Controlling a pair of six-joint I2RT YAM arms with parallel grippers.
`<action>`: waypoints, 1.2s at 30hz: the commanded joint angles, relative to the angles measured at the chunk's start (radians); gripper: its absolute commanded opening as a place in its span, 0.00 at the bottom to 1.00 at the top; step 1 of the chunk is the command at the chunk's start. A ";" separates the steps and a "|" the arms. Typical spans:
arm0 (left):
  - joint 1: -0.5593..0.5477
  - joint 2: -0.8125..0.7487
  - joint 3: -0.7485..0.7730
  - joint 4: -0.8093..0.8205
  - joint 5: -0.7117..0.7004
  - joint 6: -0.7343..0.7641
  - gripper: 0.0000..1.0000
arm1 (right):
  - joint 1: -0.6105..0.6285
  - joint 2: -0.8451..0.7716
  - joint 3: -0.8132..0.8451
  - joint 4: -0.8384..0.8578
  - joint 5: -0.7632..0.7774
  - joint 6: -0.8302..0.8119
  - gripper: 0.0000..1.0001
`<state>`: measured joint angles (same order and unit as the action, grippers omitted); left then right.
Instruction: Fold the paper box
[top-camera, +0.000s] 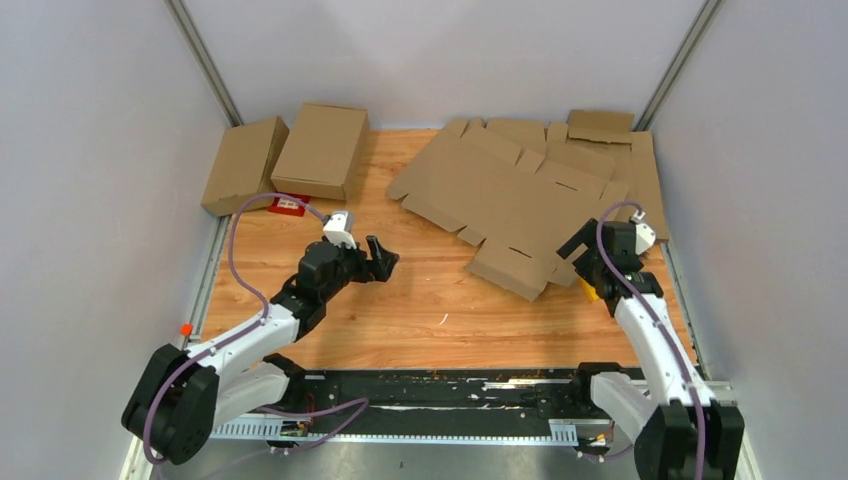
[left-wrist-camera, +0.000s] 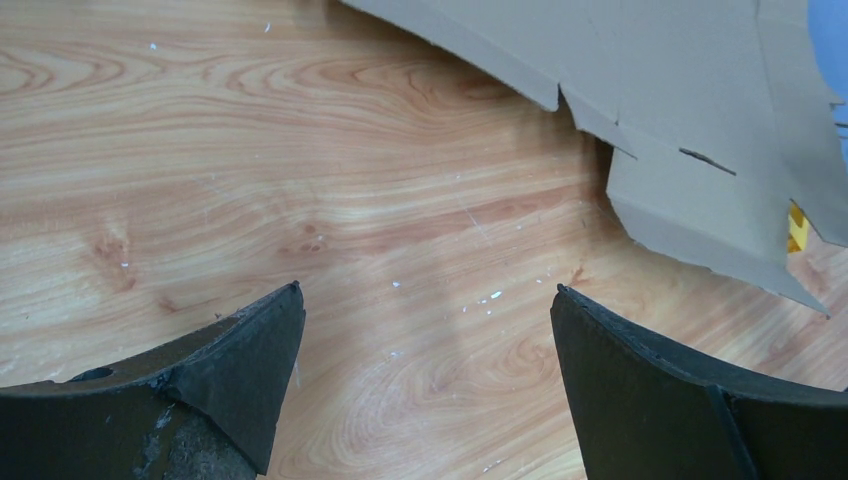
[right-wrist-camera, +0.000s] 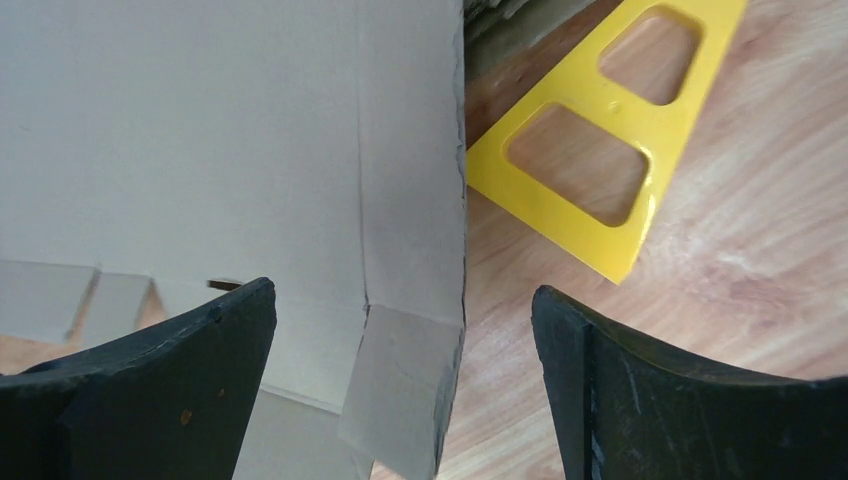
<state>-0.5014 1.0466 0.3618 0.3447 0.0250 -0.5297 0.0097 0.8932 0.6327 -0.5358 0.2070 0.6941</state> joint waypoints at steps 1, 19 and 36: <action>0.004 -0.040 -0.011 0.051 0.010 0.014 1.00 | -0.017 0.142 0.023 0.125 -0.098 -0.073 1.00; 0.004 -0.132 -0.041 0.018 -0.094 0.008 0.99 | 0.050 0.003 0.115 0.170 -0.446 -0.325 0.03; 0.054 -0.072 0.019 -0.159 -0.226 -0.041 1.00 | 0.138 -0.070 0.312 -0.149 -0.421 -0.517 0.06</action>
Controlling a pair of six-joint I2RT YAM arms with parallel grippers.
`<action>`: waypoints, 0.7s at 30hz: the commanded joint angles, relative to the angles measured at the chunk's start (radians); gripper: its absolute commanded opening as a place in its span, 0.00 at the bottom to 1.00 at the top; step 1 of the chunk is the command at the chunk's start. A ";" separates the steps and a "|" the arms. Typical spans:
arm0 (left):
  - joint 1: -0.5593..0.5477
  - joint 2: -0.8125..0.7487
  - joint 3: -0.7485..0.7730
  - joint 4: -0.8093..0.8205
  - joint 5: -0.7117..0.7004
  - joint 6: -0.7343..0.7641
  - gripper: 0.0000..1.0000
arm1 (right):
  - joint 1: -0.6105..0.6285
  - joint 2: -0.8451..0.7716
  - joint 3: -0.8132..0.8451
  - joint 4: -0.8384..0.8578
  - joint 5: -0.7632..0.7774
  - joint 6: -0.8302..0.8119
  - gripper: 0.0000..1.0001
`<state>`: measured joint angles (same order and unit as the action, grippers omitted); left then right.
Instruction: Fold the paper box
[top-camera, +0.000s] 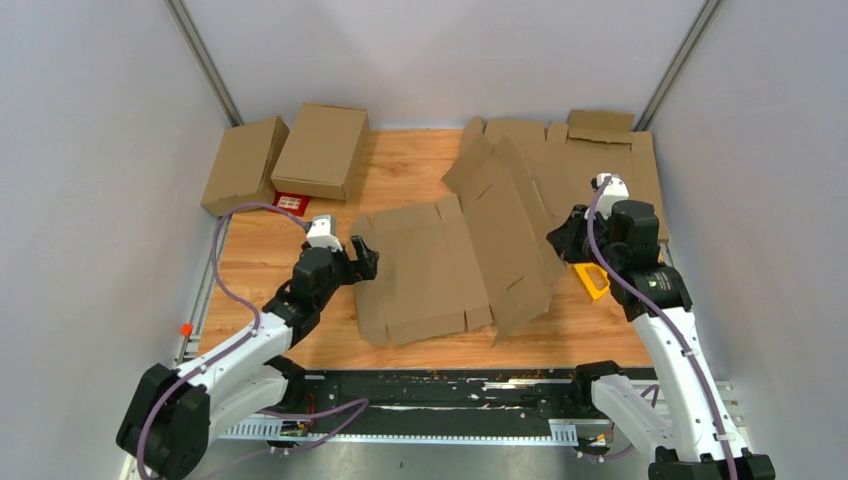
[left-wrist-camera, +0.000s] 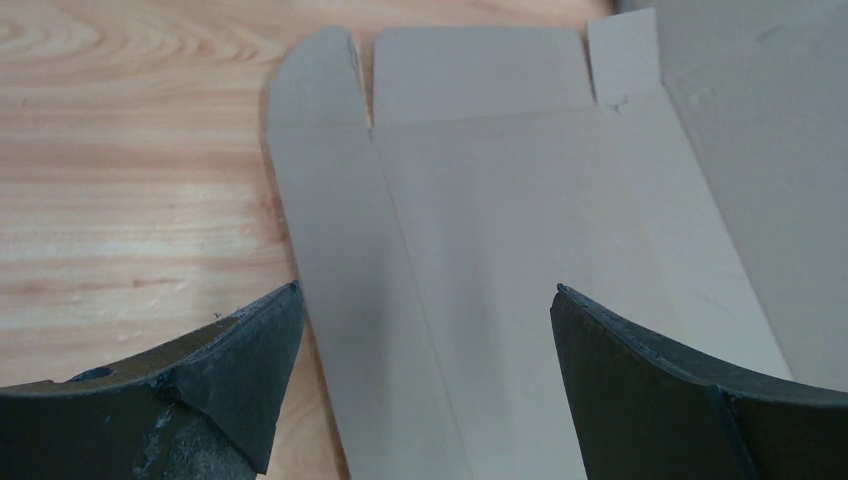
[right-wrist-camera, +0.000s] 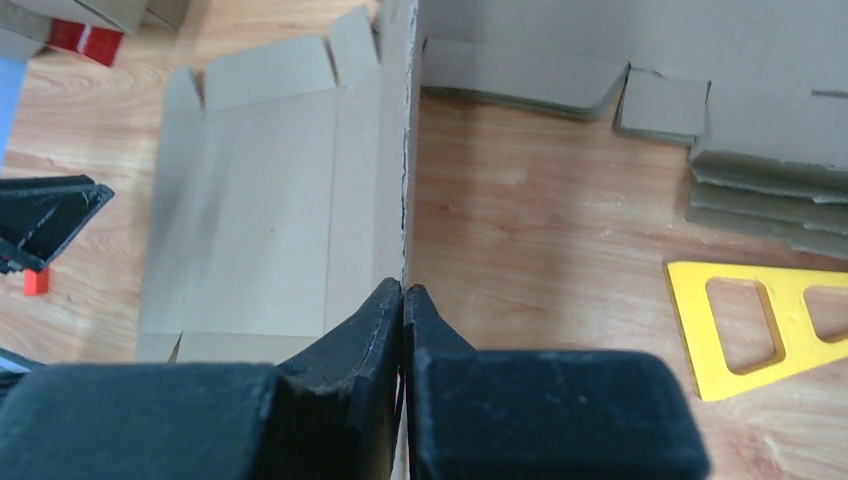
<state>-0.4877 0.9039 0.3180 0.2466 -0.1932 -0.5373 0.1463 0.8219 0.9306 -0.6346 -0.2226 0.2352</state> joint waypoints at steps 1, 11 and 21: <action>0.057 0.093 0.068 -0.062 0.026 -0.046 1.00 | 0.001 -0.002 0.003 -0.046 -0.003 -0.057 0.06; 0.112 0.224 0.129 -0.167 0.107 -0.091 1.00 | 0.002 -0.002 -0.065 -0.002 -0.004 -0.048 0.06; 0.148 0.302 0.164 -0.255 0.055 -0.139 1.00 | 0.001 0.022 -0.135 0.049 -0.005 -0.018 0.06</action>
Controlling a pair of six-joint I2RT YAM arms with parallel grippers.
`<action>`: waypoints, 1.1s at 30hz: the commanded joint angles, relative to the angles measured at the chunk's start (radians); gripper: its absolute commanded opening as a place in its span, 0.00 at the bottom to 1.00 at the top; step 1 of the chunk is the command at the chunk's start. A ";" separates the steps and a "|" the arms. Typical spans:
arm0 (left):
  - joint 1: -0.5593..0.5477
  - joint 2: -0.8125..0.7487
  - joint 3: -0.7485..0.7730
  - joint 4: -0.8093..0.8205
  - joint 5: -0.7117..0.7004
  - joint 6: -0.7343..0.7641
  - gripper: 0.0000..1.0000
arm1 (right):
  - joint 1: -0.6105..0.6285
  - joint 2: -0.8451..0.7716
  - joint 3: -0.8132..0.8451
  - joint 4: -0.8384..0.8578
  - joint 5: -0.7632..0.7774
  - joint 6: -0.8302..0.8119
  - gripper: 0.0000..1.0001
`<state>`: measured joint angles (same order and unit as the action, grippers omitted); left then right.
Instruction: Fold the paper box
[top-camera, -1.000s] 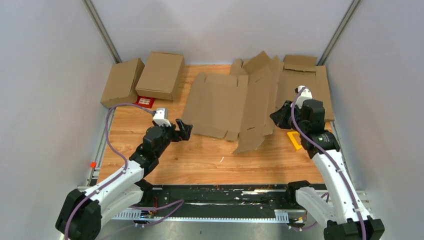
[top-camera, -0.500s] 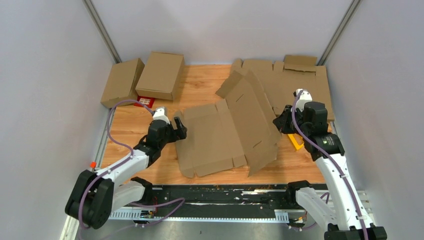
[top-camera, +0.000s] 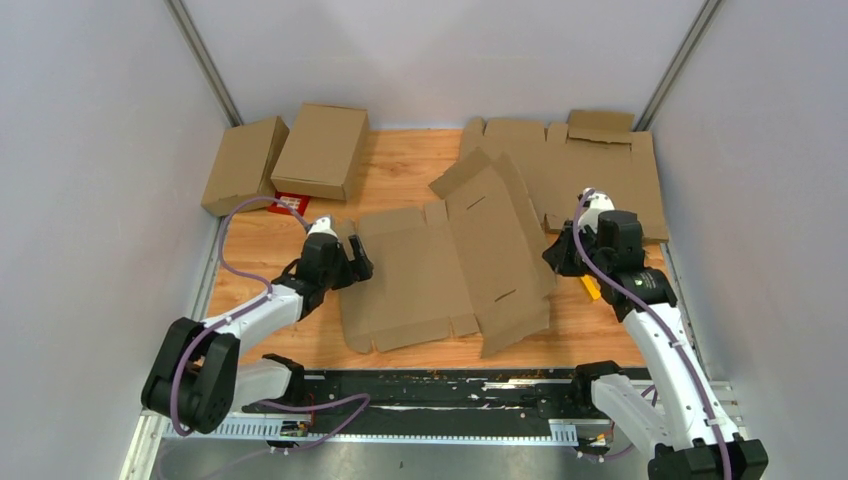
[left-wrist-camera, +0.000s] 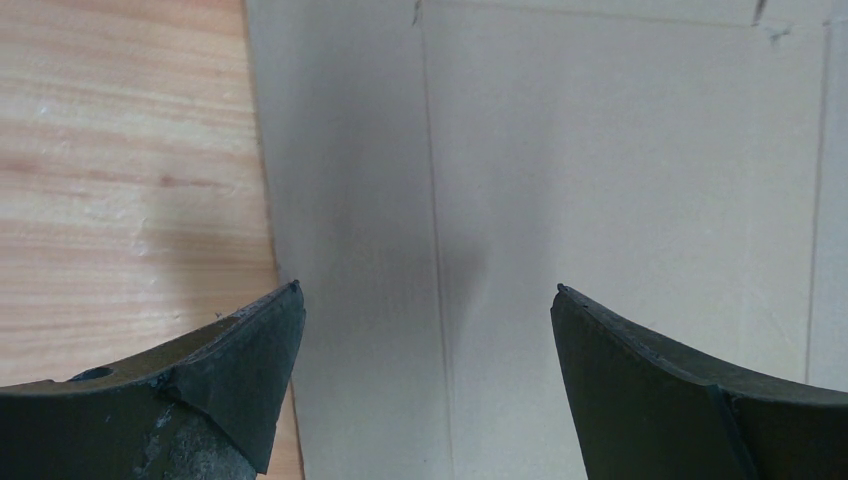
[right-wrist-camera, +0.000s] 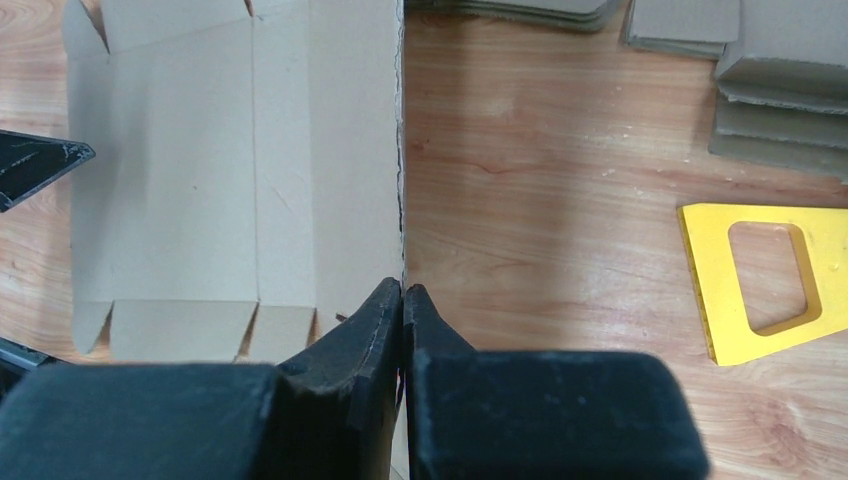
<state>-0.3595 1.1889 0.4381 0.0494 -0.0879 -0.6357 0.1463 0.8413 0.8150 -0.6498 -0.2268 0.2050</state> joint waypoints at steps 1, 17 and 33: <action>0.023 0.014 0.046 -0.083 -0.078 -0.046 1.00 | 0.001 0.004 -0.023 0.064 0.001 0.012 0.06; 0.052 0.057 -0.011 0.149 0.206 -0.058 0.76 | 0.001 0.006 -0.042 0.071 0.009 0.018 0.06; 0.059 -0.369 -0.185 0.245 0.091 -0.066 0.26 | 0.003 0.115 -0.039 0.093 -0.017 0.019 0.14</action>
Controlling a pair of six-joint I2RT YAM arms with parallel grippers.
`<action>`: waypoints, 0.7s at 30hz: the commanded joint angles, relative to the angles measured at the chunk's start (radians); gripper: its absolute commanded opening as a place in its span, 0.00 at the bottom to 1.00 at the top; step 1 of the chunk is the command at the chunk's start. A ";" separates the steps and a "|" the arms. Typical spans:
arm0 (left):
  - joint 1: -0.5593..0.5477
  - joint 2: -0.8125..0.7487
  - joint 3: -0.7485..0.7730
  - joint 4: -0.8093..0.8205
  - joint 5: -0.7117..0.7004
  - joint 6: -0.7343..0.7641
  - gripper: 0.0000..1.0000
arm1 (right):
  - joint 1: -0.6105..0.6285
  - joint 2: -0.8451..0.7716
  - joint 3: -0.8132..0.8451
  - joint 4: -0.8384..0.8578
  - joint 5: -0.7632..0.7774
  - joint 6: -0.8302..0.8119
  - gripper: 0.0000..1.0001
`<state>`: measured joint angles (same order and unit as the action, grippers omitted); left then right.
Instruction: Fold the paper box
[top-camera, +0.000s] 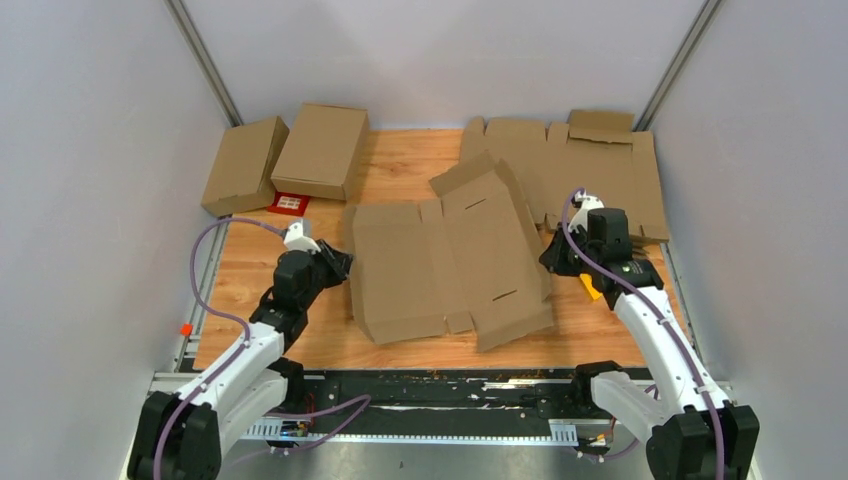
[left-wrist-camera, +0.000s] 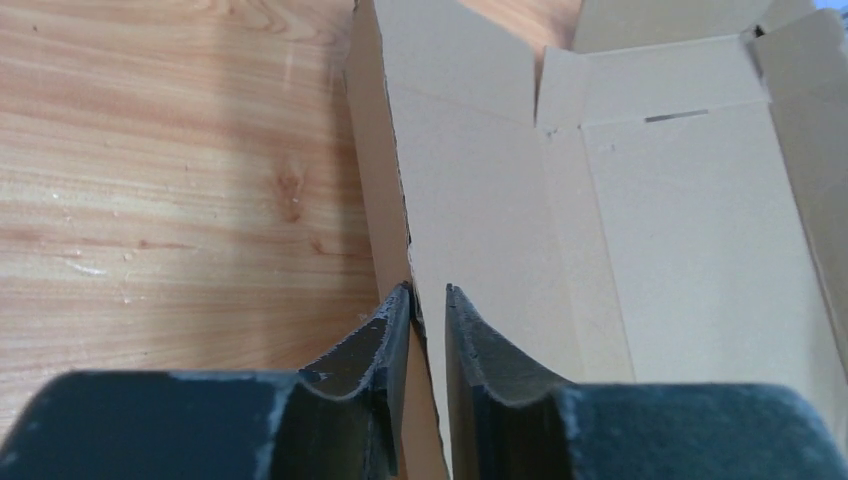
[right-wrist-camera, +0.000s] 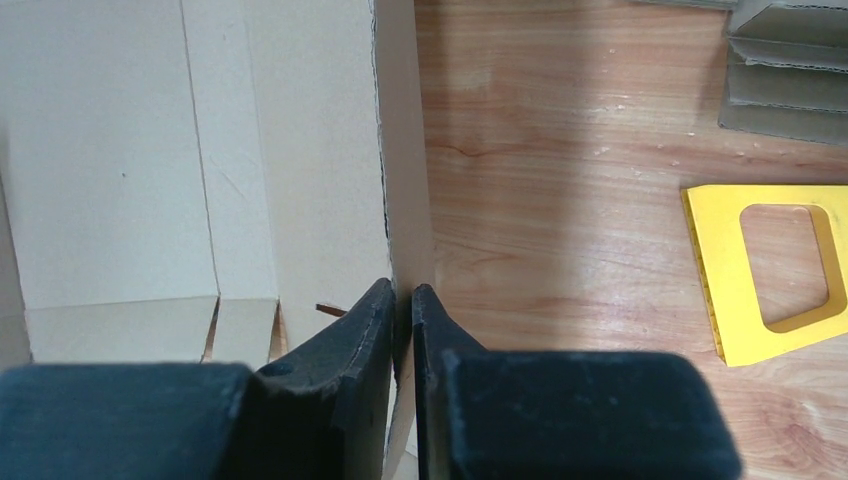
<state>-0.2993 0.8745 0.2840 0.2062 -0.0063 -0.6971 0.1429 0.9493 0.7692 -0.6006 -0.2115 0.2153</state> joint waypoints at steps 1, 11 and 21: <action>-0.002 -0.060 -0.031 0.080 0.009 -0.003 0.25 | 0.006 0.010 0.007 0.045 -0.034 0.009 0.14; -0.002 0.007 0.021 -0.004 -0.039 0.037 0.05 | 0.026 0.076 0.006 0.069 -0.068 0.005 0.28; -0.001 0.013 0.029 -0.019 -0.052 0.054 0.00 | 0.076 0.193 -0.019 0.171 -0.044 0.025 0.39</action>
<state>-0.2993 0.8940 0.2722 0.1749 -0.0658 -0.6640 0.2039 1.1122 0.7547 -0.5167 -0.2523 0.2165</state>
